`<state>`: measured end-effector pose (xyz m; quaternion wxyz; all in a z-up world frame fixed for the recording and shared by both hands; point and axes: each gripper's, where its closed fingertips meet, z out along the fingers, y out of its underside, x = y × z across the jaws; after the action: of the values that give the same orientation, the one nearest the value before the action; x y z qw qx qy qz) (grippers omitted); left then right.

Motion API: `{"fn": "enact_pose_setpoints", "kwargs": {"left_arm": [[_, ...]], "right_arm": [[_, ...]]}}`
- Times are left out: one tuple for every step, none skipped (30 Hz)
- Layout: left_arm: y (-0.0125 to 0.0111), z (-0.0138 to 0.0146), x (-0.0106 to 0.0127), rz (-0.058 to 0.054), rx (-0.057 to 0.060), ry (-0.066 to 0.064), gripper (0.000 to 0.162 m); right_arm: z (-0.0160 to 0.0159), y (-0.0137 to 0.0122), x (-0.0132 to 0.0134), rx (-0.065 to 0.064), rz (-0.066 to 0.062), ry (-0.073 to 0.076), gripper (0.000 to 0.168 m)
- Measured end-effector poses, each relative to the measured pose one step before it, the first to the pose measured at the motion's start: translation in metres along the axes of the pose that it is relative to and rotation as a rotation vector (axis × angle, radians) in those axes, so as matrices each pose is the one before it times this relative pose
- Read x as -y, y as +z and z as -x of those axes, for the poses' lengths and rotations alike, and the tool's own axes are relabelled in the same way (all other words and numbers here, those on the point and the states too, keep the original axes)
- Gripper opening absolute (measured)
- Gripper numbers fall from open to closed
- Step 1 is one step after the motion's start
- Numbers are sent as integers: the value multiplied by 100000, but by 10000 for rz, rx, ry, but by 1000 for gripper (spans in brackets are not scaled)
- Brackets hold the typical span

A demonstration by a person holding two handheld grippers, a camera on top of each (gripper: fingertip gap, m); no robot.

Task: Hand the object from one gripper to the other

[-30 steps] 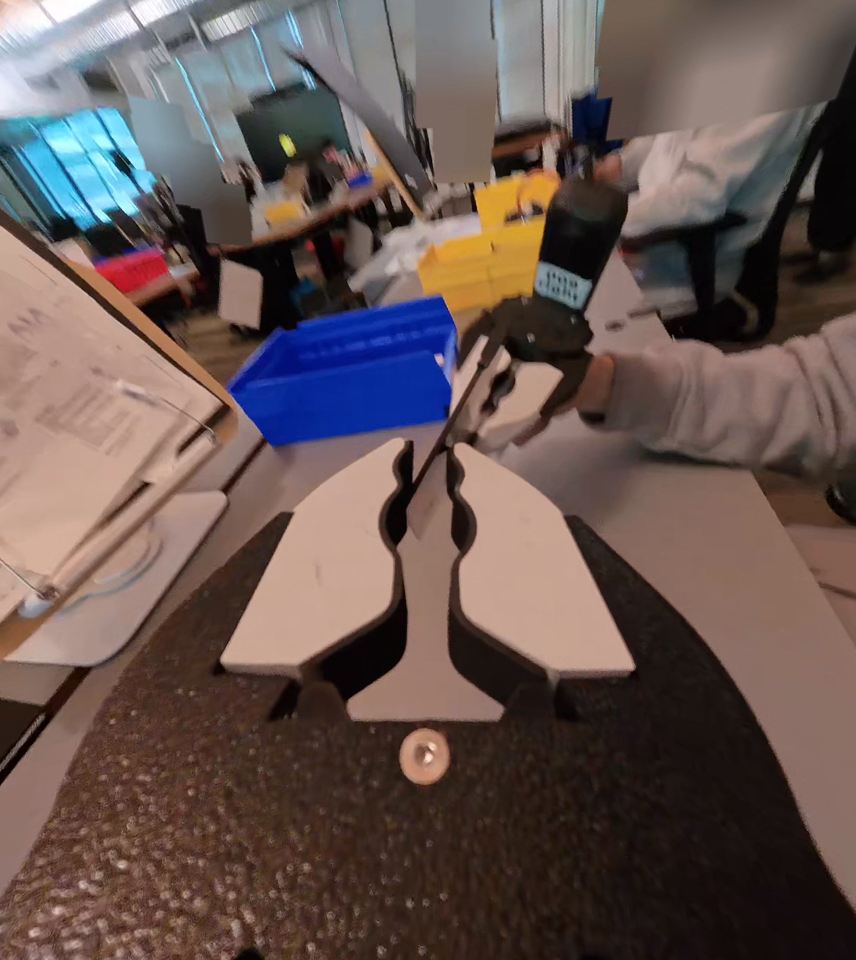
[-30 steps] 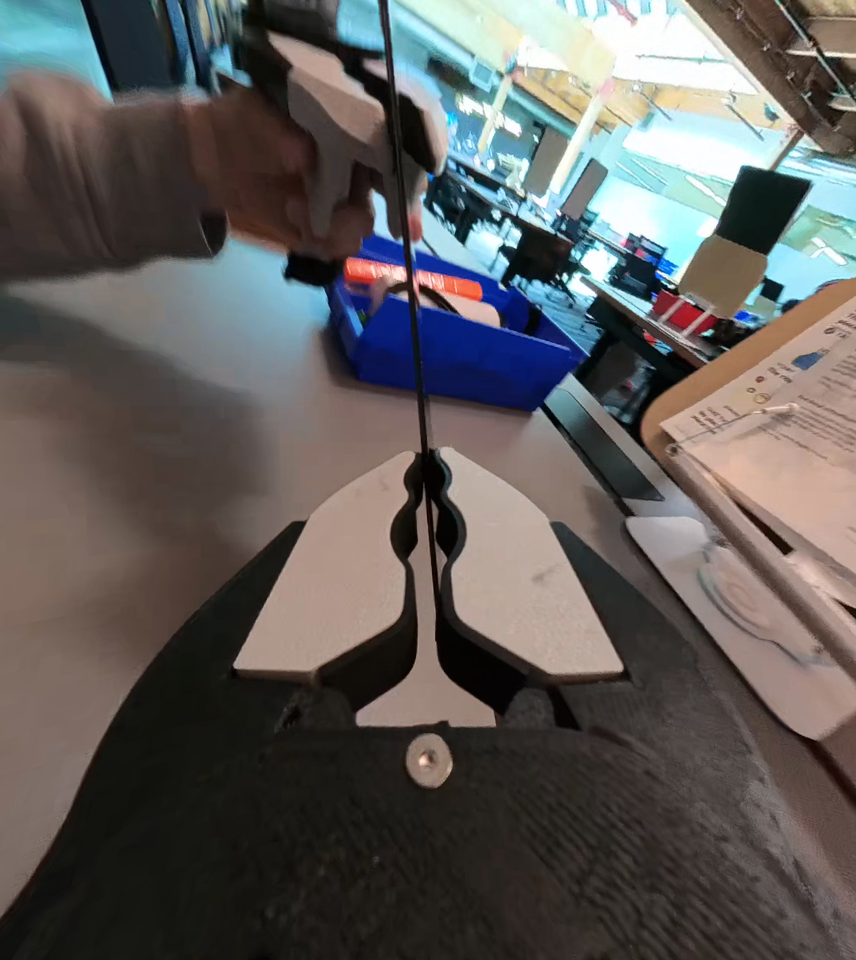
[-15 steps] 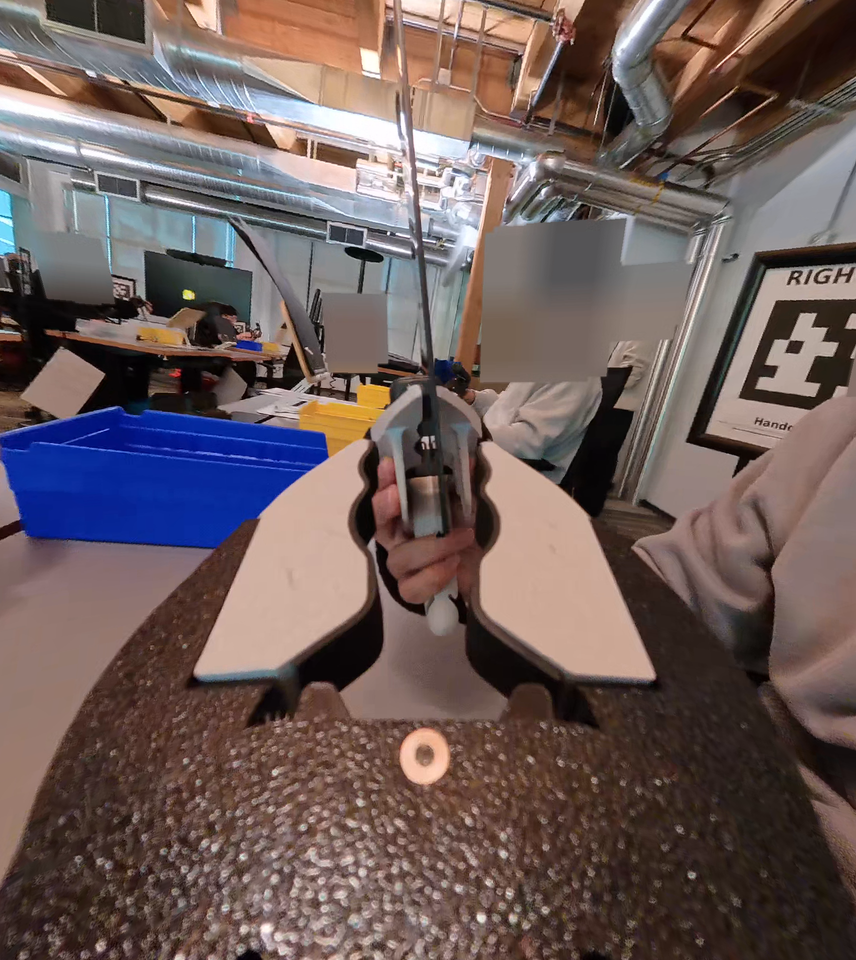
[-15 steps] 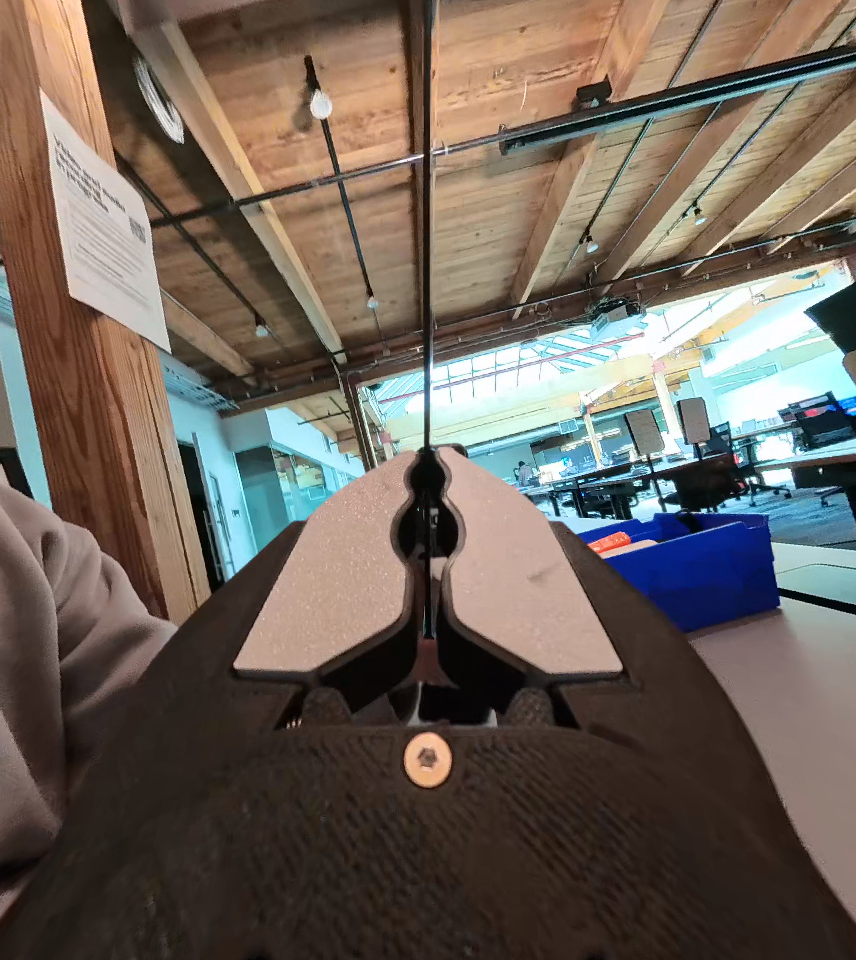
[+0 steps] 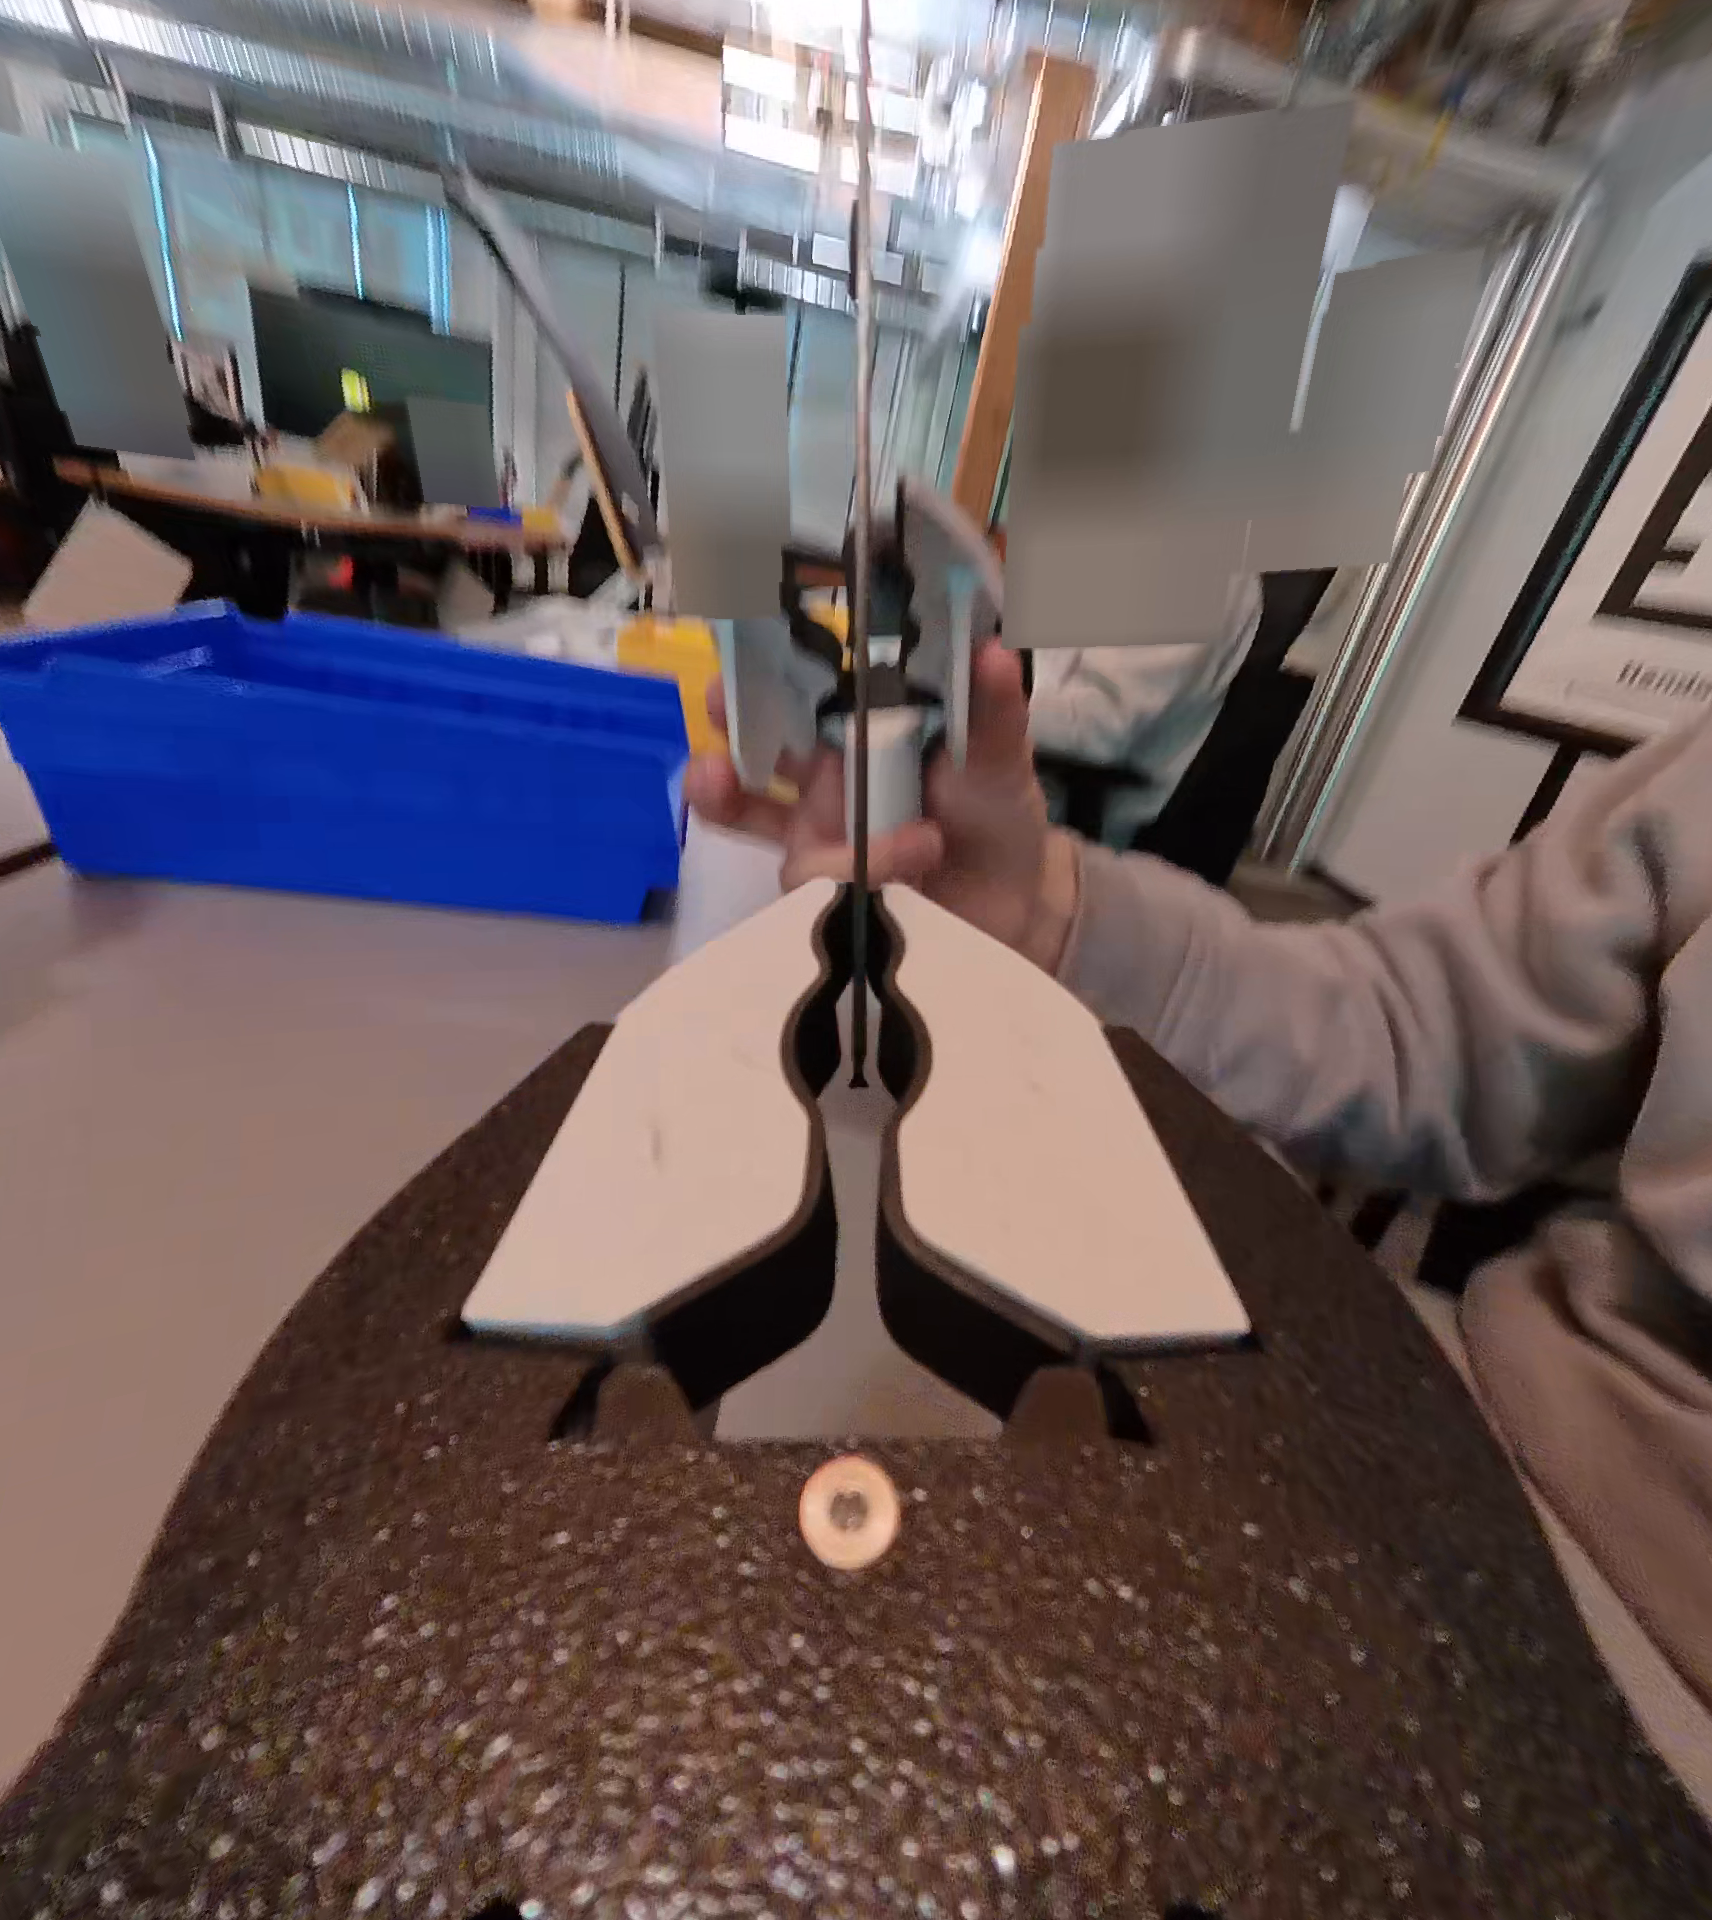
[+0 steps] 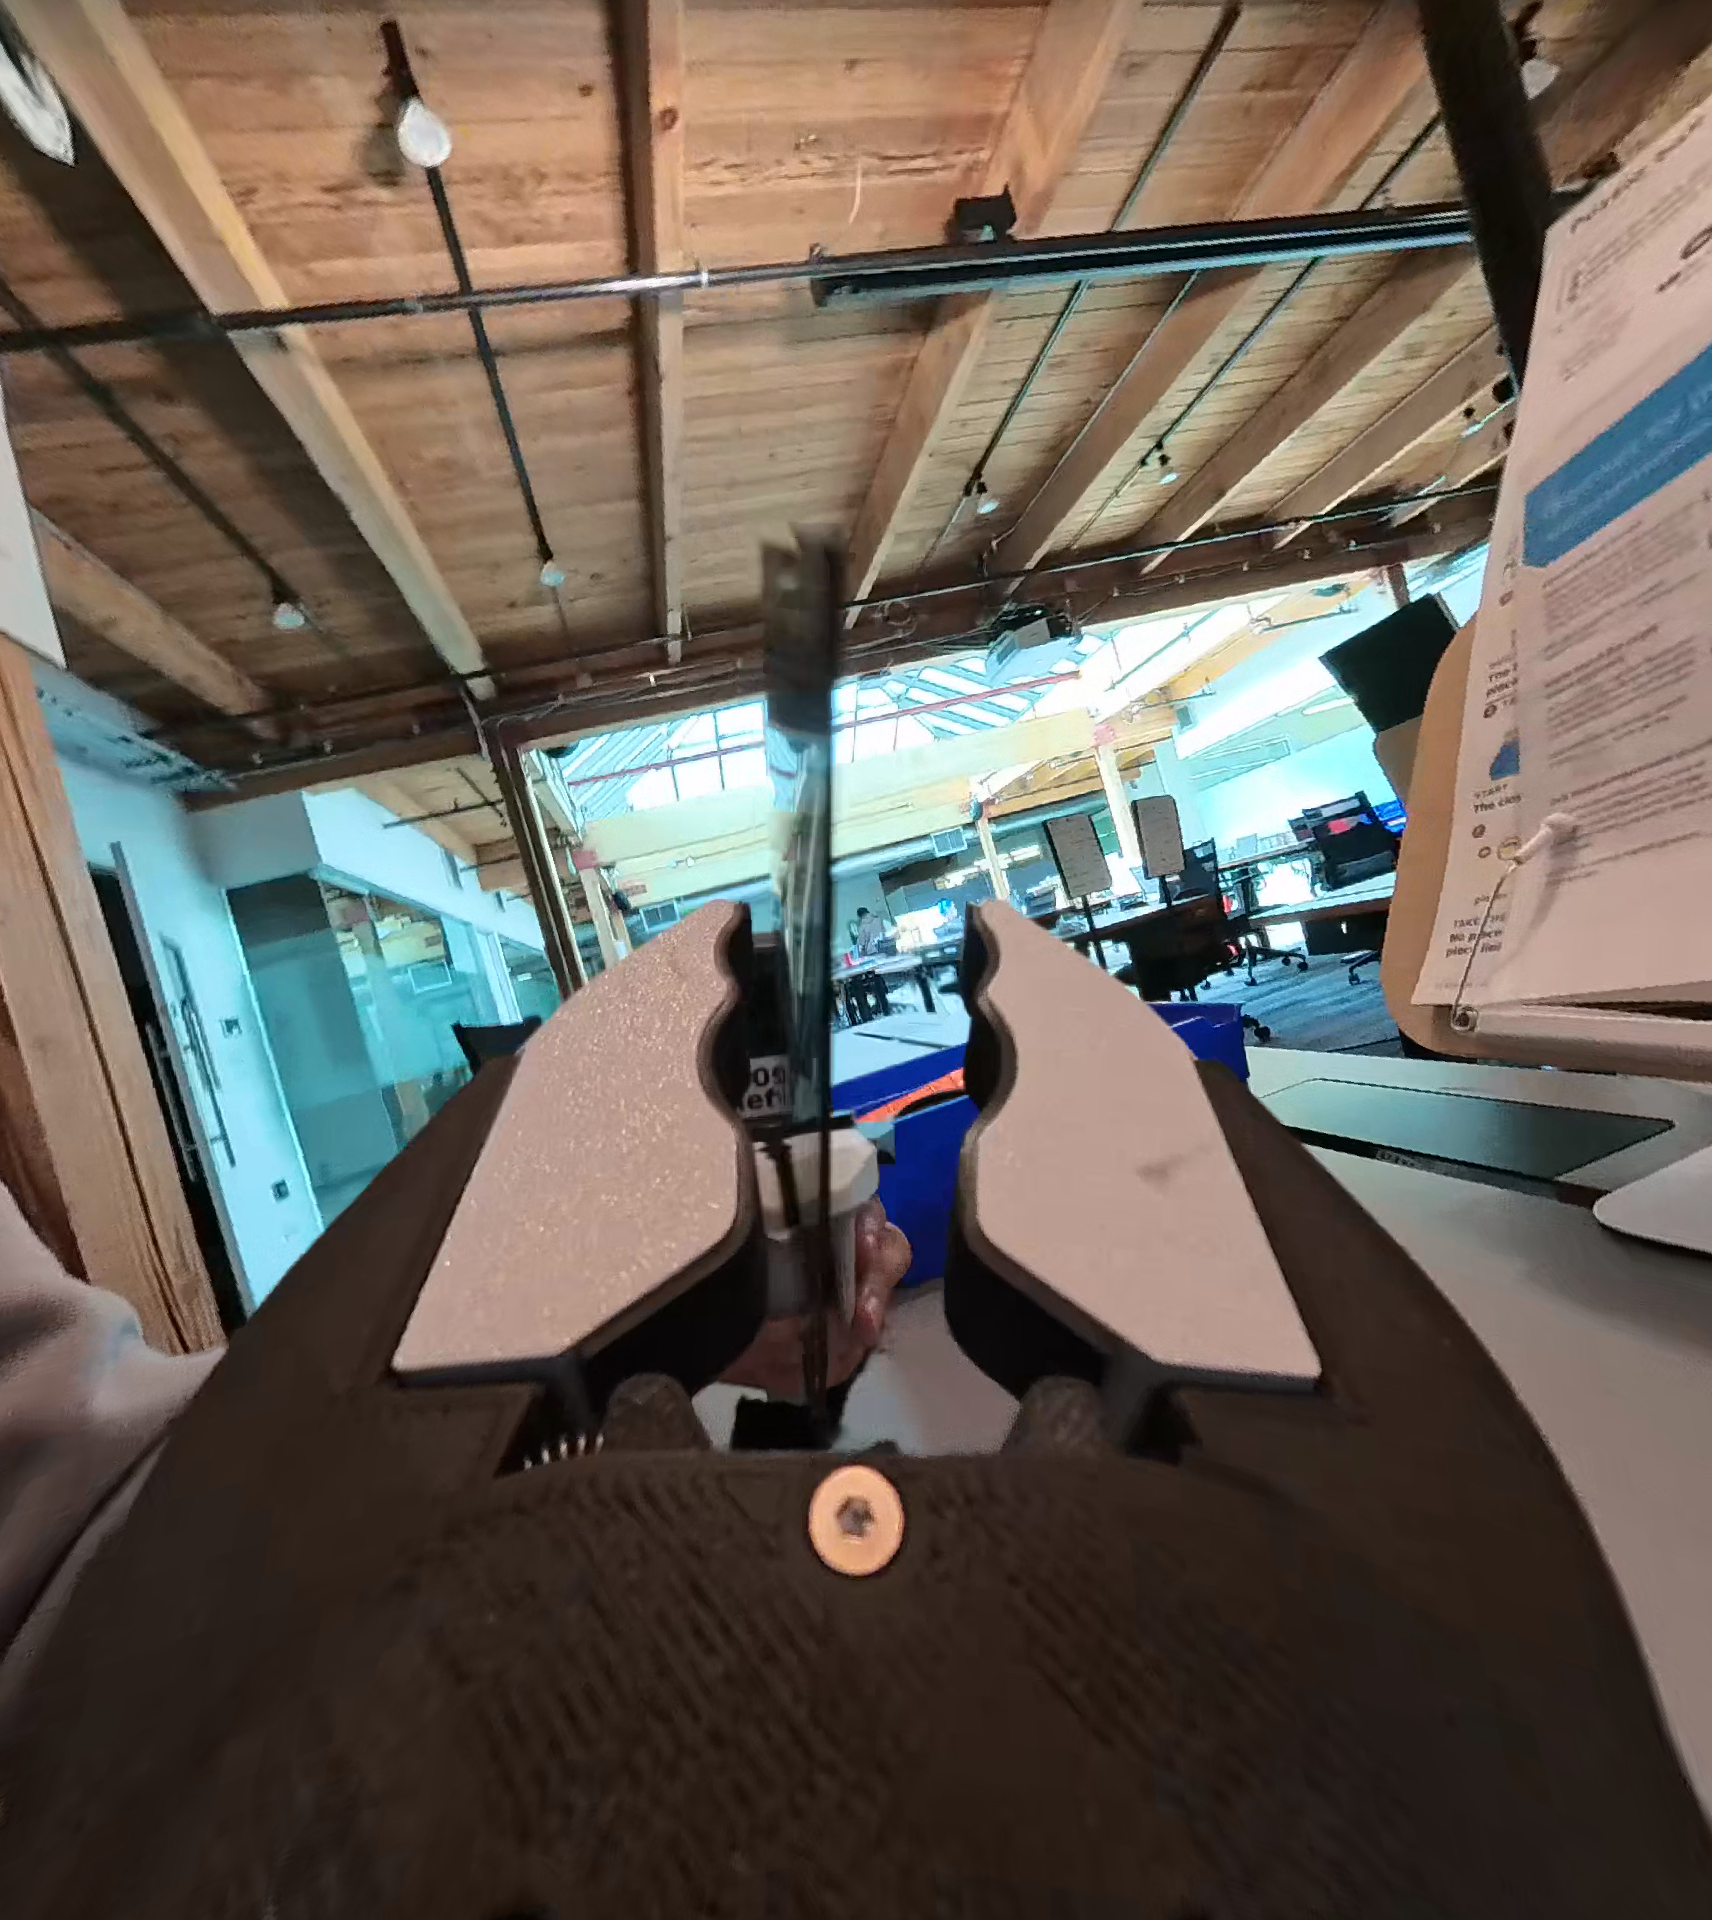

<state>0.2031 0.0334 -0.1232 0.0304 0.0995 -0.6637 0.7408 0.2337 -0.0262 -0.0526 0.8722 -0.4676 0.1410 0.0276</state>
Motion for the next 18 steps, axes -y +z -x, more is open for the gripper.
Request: {"fn": "enact_pose_setpoints", "kwargs": {"left_arm": [[-34,25,-794,533,59,26,2],[-12,-40,-485,265,6,-48,2],[-11,-24,-86,-32,-36,-136,2],[2,-70,124,-178,-106,-111,2],[-2,-86,282,-280,-88,48,2],[-30,-6,452,-419,6,118,2],[-75,255,584,-587,214,110,3],[-141,595,794,-816,464,56,6],[-156,716,811,-879,536,-113,19],[-41,203,460,-590,87,-327,29],[107,-241,77,-223,-259,-475,31],[220,-304,-93,-60,-261,-397,32],[323,-279,-152,-37,-165,-195,35],[403,-332,-212,-55,-146,-89,38],[475,-343,-313,-25,-148,-107,38],[543,-355,-336,-37,-150,-151,39],[551,-388,-321,-77,-162,-123,42],[531,-351,-301,-78,-119,-45,42]], "right_arm": [[-19,-119,-51,-2,210,-261,29],[209,-149,-177,180,244,-315,5],[188,27,-41,189,107,73,4],[382,85,150,356,-49,316,2],[212,93,243,181,-222,269,1],[1,-3,257,-35,-340,79,2],[34,-82,340,-4,-403,130,1],[88,-156,571,67,-549,213,1],[45,-273,831,63,-703,247,2],[-32,-328,847,51,-706,290,2],[-138,-336,794,-17,-698,286,2],[-284,-373,808,-128,-791,269,2],[-188,-400,815,-41,-860,313,2],[-213,-352,636,-14,-755,439,2],[-298,-294,375,-56,-564,460,1],[-484,-208,-105,-241,-180,217,1],[-360,-105,-438,-237,115,-129,1],[54,25,-535,-17,222,-227,1]]}}
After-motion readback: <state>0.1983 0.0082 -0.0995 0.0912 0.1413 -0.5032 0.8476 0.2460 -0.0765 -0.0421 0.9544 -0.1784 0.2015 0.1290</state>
